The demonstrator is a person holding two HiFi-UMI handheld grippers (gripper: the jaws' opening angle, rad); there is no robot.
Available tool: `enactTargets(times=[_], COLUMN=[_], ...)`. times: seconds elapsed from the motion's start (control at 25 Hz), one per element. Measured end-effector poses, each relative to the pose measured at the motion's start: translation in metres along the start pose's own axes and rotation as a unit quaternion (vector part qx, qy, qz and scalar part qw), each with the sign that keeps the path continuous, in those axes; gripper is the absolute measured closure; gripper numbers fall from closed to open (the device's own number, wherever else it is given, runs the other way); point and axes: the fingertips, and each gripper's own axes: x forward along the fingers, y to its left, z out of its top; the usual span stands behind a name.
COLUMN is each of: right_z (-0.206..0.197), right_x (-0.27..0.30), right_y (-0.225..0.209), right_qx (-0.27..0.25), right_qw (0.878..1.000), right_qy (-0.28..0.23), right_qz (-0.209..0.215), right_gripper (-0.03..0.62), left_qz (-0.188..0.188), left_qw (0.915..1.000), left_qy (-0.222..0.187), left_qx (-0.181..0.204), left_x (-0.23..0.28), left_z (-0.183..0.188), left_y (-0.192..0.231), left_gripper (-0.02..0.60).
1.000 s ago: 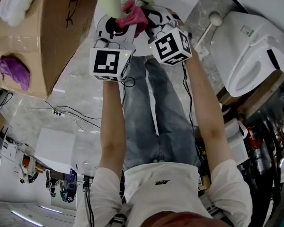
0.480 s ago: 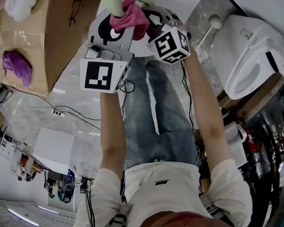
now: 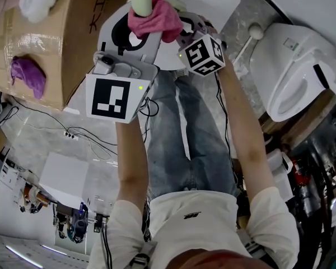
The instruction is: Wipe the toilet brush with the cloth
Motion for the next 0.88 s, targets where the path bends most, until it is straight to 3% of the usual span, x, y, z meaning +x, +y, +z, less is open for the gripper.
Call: enactTargets(times=[0.32, 0.6, 0.88], right_z=[0.000, -0.001, -0.001], right_x=[0.002, 0.001, 0.000], right_y=[0.001, 0.001, 0.000], right_qx=[0.001, 0.001, 0.003], right_qw=[1.000, 1.000, 1.000], right_qy=[0.005, 0.005, 0.005], right_qz=[0.001, 0.000, -0.005], right_gripper=[0.572, 0.572, 0.572], left_qz=[-0.011, -0.006, -0.007], left_qw=[0.9993, 0.9985, 0.9996], left_qy=[-0.035, -0.053, -0.021], left_qx=[0.009, 0.009, 0.016], left_x=[0.004, 0.003, 0.004], left_z=[0.048, 0.046, 0.017], left_y=[0.002, 0.002, -0.001], left_gripper=[0.444, 0.446, 0.464])
